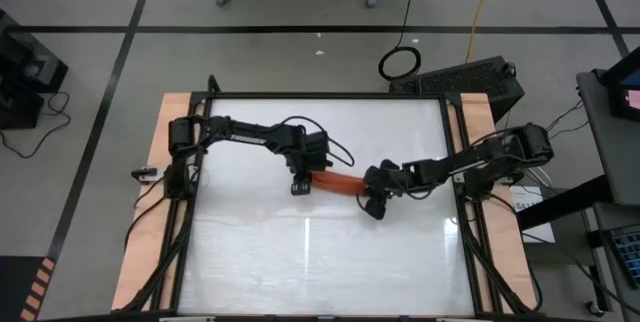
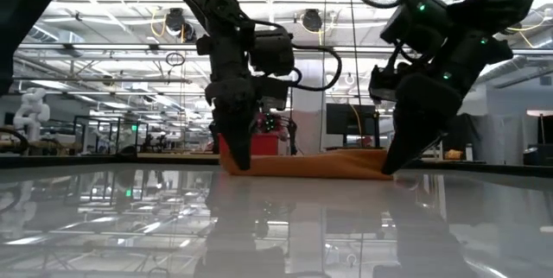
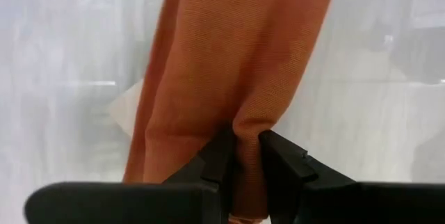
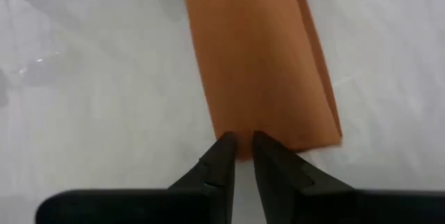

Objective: Roll towel into tight, uniform cylinder
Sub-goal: Roll the kitchen towel, then return to Home Position

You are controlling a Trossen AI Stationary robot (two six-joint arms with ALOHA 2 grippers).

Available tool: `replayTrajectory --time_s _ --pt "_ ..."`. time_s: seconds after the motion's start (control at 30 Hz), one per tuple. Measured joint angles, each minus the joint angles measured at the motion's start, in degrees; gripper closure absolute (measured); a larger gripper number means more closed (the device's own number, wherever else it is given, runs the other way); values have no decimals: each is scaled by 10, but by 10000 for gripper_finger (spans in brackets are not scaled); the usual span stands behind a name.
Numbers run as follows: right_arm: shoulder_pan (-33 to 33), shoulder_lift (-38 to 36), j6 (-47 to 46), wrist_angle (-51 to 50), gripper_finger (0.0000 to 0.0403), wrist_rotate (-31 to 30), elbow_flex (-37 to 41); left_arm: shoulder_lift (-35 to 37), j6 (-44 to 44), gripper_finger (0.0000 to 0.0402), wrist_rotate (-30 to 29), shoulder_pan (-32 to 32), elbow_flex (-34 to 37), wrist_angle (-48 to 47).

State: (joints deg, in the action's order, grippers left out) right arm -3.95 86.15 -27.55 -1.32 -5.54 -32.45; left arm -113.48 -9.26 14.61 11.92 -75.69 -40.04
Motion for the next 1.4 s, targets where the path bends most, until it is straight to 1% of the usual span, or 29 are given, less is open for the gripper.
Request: replayTrajectory --time_s 0.1,0.2,0.27,0.37,0.47,0.53,0.63,0.77,0.83,0.93,1.07,1.17,1.27,1.4 --pt "7 -6 6 -8 356 8 0 0 1 335 23 2 3 -1" --pt "9 -15 8 -7 342 16 0 3 4 322 54 0 3 -1" --pt "9 -26 6 -2 324 16 0 7 4 299 65 -3 3 2" --pt "9 -54 4 -6 289 16 0 18 15 250 66 -8 3 2" --pt "9 -96 7 -7 254 15 0 35 29 198 66 -8 3 4" --pt "9 -126 9 -7 238 15 0 49 31 170 66 -8 3 1" --pt "9 -177 13 -14 226 14 0 76 39 144 65 -8 2 0" --pt "7 -255 19 -36 227 14 0 129 44 135 59 -8 1 -1" --pt "2 -301 19 -56 230 13 0 163 44 134 39 -14 1 -5" --pt "-9 -376 26 -80 234 11 0 223 44 134 -6 -29 1 -4" --pt "-29 -481 41 -100 234 8 0 309 44 134 -81 -56 1 7" --pt "-45 -558 58 -139 234 -14 0 378 49 134 -145 -80 15 36" --pt "-61 -633 72 -192 234 -46 0 457 73 134 -194 -103 70 84" --pt "-74 -724 77 -256 234 -83 0 568 135 134 -255 -128 196 147"
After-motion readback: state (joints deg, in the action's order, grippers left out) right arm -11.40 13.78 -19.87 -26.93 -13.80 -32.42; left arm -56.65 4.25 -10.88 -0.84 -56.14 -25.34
